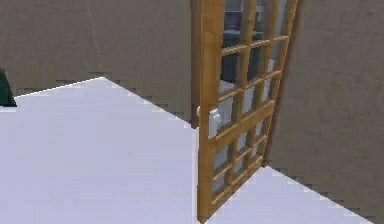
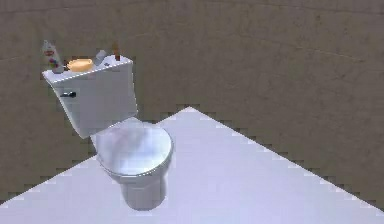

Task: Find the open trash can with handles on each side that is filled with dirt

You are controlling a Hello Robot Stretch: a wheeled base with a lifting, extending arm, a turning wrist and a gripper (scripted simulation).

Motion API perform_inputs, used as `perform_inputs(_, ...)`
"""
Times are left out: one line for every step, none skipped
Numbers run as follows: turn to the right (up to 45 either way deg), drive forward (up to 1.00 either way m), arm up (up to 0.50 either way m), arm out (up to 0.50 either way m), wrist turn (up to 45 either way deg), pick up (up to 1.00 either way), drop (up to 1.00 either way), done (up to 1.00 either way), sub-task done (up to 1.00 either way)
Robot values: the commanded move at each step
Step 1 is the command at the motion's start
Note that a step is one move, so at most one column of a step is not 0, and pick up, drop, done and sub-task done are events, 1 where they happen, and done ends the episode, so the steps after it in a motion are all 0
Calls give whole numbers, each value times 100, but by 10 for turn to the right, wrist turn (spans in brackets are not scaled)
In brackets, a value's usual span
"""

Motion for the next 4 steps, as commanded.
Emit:
perform_inputs(-420,0,0,0,0,0,0,0,0)
perform_inputs(0,100,0,0,0,0,0,0,0)
perform_inputs(0,100,0,0,0,0,0,0,0)
perform_inputs(-30,0,0,0,0,0,0,0,0)
